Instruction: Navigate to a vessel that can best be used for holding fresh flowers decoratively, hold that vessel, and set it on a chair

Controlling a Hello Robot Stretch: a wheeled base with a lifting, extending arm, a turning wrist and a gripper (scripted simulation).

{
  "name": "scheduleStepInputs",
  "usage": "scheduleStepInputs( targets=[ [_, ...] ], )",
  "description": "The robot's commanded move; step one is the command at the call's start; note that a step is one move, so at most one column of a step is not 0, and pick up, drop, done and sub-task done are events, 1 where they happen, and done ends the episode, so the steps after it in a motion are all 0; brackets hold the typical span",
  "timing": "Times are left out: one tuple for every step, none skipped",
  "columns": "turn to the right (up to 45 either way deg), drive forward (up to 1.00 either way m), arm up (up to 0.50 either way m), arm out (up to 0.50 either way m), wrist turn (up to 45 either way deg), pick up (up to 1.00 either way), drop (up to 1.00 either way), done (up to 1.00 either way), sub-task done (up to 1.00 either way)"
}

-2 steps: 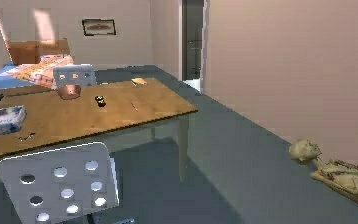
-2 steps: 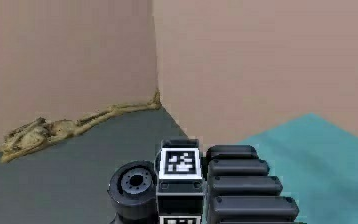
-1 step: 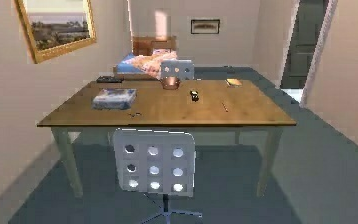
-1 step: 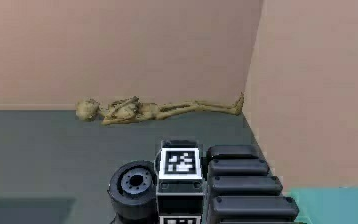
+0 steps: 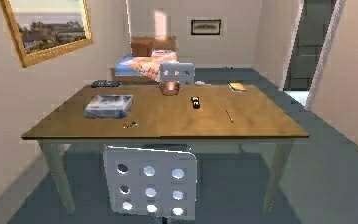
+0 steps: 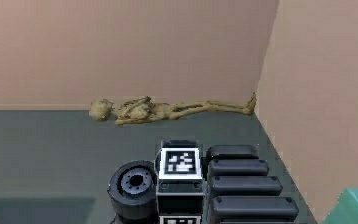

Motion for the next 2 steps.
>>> scheduleStepInputs(
  targets=[
    [-45.0, 0.00, 0.00, 0.00, 0.0, 0.00, 0.00, 0.00, 0.00],
    [-18.0, 0.00, 0.00, 0.00, 0.0, 0.00, 0.00, 0.00, 0.00]
  ],
)
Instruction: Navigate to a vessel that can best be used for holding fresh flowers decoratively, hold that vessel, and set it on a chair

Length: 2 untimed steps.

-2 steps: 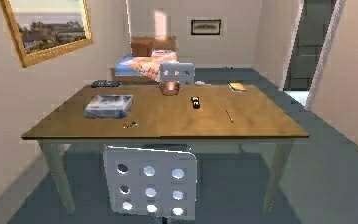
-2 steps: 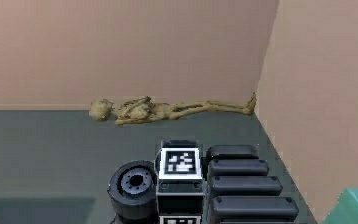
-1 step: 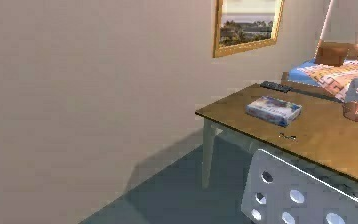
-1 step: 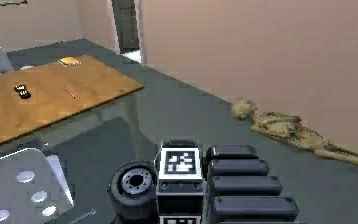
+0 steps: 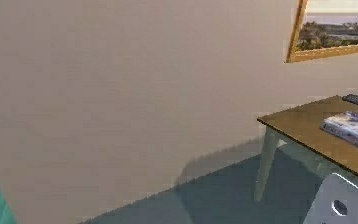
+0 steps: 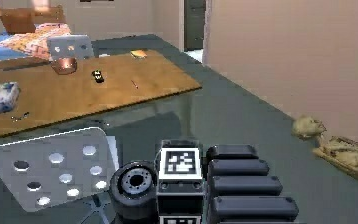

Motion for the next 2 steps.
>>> scheduleStepInputs(
  targets=[
    [0.0, 0.65, 0.00, 0.00, 0.0, 0.00, 0.00, 0.00, 0.00],
    [42.0, 0.00, 0.00, 0.00, 0.0, 0.00, 0.00, 0.00, 0.00]
  ],
)
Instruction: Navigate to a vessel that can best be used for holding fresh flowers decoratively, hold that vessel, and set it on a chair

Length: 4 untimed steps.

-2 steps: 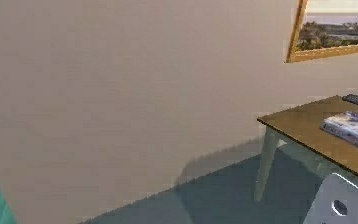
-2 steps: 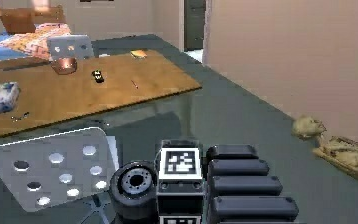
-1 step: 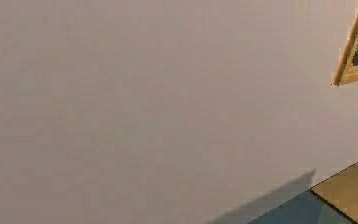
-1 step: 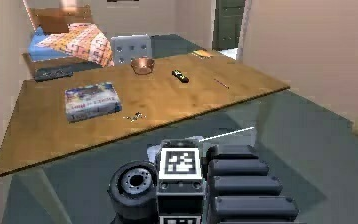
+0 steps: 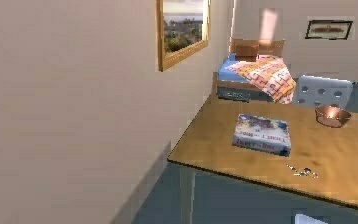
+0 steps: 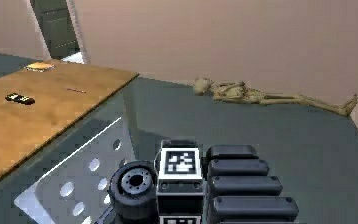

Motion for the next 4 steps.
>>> scheduleStepInputs(
  targets=[
    [0.0, 0.30, 0.00, 0.00, 0.0, 0.00, 0.00, 0.00, 0.00],
    [-45.0, 0.00, 0.00, 0.00, 0.0, 0.00, 0.00, 0.00, 0.00],
    [-45.0, 0.00, 0.00, 0.00, 0.0, 0.00, 0.00, 0.00, 0.00],
    [-45.0, 0.00, 0.00, 0.00, 0.0, 0.00, 0.00, 0.00, 0.00]
  ],
)
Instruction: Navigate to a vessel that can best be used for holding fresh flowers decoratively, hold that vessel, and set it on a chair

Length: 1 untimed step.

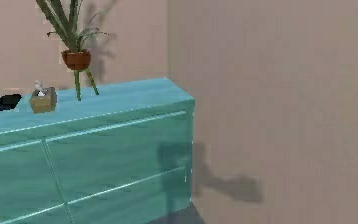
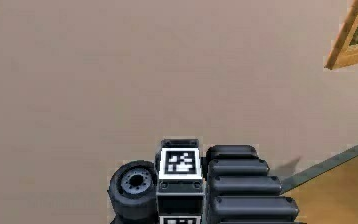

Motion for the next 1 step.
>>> scheduleStepInputs(
  targets=[
    [-39.0, 0.00, 0.00, 0.00, 0.0, 0.00, 0.00, 0.00, 0.00]
  ],
)
